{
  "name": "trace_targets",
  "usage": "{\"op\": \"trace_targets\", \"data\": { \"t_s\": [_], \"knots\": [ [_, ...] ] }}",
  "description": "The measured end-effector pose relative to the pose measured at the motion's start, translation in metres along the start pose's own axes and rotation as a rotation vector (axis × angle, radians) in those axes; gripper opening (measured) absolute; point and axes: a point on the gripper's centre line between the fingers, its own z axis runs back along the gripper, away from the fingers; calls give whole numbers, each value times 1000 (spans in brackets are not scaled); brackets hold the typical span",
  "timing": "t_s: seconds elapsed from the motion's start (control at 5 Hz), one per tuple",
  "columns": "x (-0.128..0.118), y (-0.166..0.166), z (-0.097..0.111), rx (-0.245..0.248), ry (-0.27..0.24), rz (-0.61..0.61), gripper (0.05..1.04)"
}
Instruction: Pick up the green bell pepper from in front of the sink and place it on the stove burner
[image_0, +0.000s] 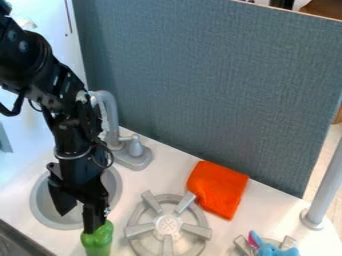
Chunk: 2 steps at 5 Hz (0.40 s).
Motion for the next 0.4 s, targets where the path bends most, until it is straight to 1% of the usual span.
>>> {"op": "trace_targets", "data": {
  "t_s": [0.2,0.4],
  "knots": [
    [-2,-1,-5,-5,18,5,1003],
    [11,-5,-11,31,-38,6,1003]
  ]
}}
